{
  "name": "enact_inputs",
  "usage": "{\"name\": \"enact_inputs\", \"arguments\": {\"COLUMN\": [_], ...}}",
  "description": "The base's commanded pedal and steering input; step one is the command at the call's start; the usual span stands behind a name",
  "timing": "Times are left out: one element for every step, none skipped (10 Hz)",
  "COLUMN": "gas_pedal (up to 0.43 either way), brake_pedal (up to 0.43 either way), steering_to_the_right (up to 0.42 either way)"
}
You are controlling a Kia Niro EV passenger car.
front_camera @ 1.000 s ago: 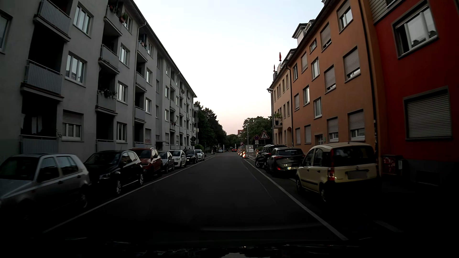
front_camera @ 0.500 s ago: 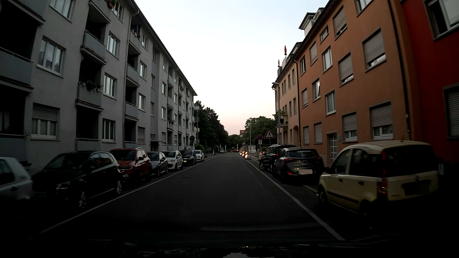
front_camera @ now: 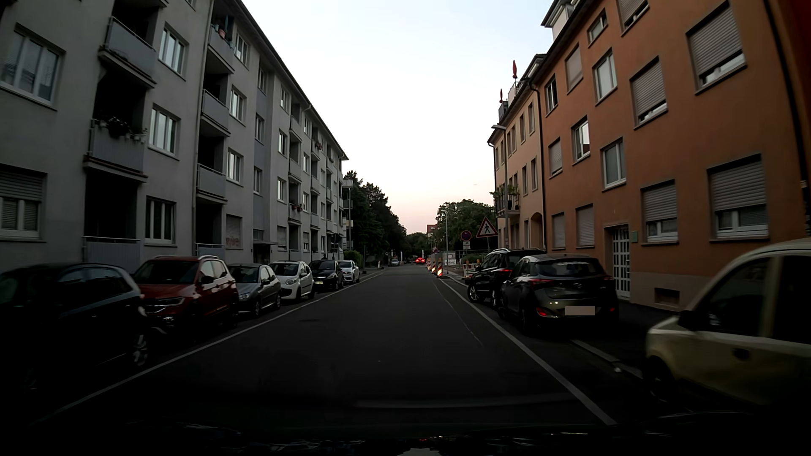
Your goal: Follow the waypoints while adhering to traffic rules and regulations
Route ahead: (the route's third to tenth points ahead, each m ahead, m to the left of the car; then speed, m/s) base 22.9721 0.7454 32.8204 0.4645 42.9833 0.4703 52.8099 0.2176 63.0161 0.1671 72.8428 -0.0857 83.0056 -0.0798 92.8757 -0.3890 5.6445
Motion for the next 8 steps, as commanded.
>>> {"name": "enact_inputs", "arguments": {"gas_pedal": [0.138, 0.138, 0.138, 0.138, 0.13, 0.118, 0.118, 0.11], "brake_pedal": [0.0, 0.0, 0.0, 0.0, 0.0, 0.0, 0.0, 0.0], "steering_to_the_right": [-0.012, -0.012, -0.012, -0.012, -0.012, -0.011, -0.01, -0.007]}}
